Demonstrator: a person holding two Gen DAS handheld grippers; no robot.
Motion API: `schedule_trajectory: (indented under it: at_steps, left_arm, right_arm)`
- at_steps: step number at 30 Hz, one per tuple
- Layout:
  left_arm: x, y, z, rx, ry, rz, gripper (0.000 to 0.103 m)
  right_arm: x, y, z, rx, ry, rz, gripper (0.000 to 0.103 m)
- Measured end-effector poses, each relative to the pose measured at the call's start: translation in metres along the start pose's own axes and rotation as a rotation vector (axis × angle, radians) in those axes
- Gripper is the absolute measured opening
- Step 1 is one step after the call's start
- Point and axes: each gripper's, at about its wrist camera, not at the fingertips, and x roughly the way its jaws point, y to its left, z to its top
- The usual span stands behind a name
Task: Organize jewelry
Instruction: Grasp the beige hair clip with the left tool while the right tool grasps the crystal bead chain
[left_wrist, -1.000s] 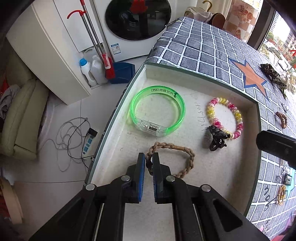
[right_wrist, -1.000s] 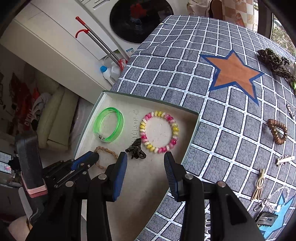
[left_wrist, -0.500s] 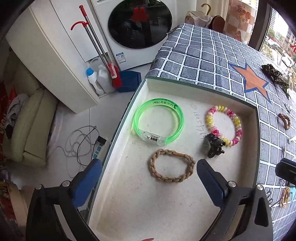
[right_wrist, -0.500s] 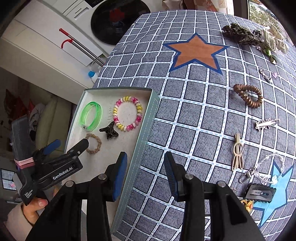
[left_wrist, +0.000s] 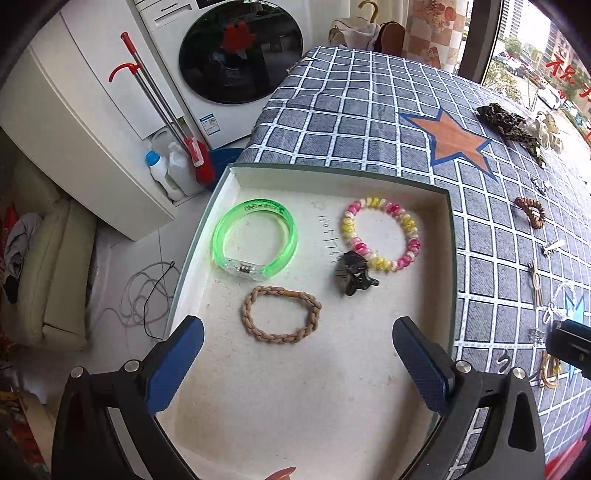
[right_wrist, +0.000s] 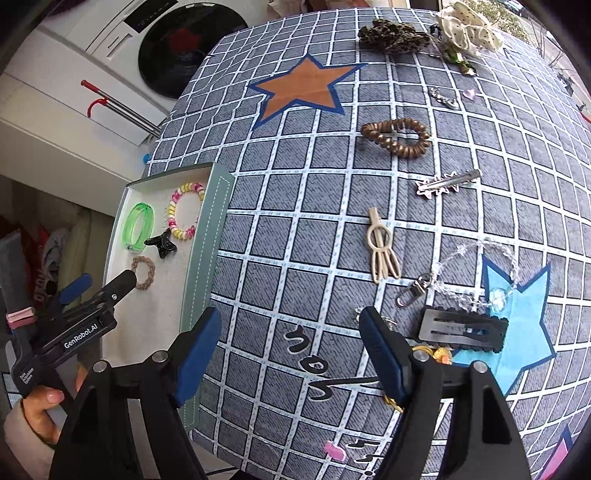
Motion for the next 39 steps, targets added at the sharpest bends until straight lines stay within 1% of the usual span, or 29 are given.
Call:
schedule_trajectory:
  at_steps: [4, 7, 10, 11, 12, 18, 20, 22, 26, 33, 36, 39]
  left_arm:
    - [-0.012, -0.025, 0.000, 0.024, -0.002, -0.038, 0.103]
    - [-0.019, -0.048, 0.001, 0.070, -0.010, -0.056, 0.103]
    - [-0.021, -0.073, 0.004, 0.122, 0.001, -0.075, 0.103]
    - [-0.021, -0.081, 0.005, 0.139, 0.003, -0.081, 0.103]
    - [-0.022, -0.089, 0.006, 0.156, 0.004, -0.090, 0.103]
    - [-0.020, -0.132, 0.008, 0.219, 0.015, -0.122, 0.103]
    - [-0.016, -0.144, 0.009, 0.234, 0.032, -0.136, 0.103]
    - [-0.010, -0.154, 0.009, 0.232, 0.059, -0.155, 0.103]
    - [0.003, -0.169, 0.011, 0.224, 0.093, -0.167, 0.103]
    - [0.018, -0.188, 0.020, 0.184, 0.119, -0.198, 0.103]
    - [0.024, -0.196, 0.022, 0.180, 0.127, -0.197, 0.103]
    - [0.029, -0.203, 0.024, 0.179, 0.132, -0.197, 0.103]
  right_arm:
    - [-0.014, -0.028, -0.010, 0.055, -0.011, -0.042, 0.081]
    - [-0.025, -0.050, -0.018, 0.096, -0.023, -0.070, 0.081]
    - [-0.033, -0.071, -0.025, 0.132, -0.027, -0.093, 0.082]
    - [-0.035, -0.077, -0.027, 0.144, -0.027, -0.096, 0.084]
    - [-0.036, -0.083, -0.029, 0.155, -0.028, -0.098, 0.093]
    - [-0.043, -0.105, -0.038, 0.176, -0.032, -0.113, 0.093]
    - [-0.044, -0.110, -0.039, 0.180, -0.027, -0.118, 0.093]
    - [-0.044, -0.116, -0.040, 0.187, -0.022, -0.123, 0.093]
    - [-0.044, -0.128, -0.042, 0.200, -0.019, -0.130, 0.093]
    - [-0.045, -0.145, -0.029, 0.202, -0.028, -0.164, 0.093]
    - [-0.042, -0.149, -0.018, 0.177, -0.031, -0.175, 0.093]
    - [-0.038, -0.148, -0.007, 0.122, -0.032, -0.192, 0.093]
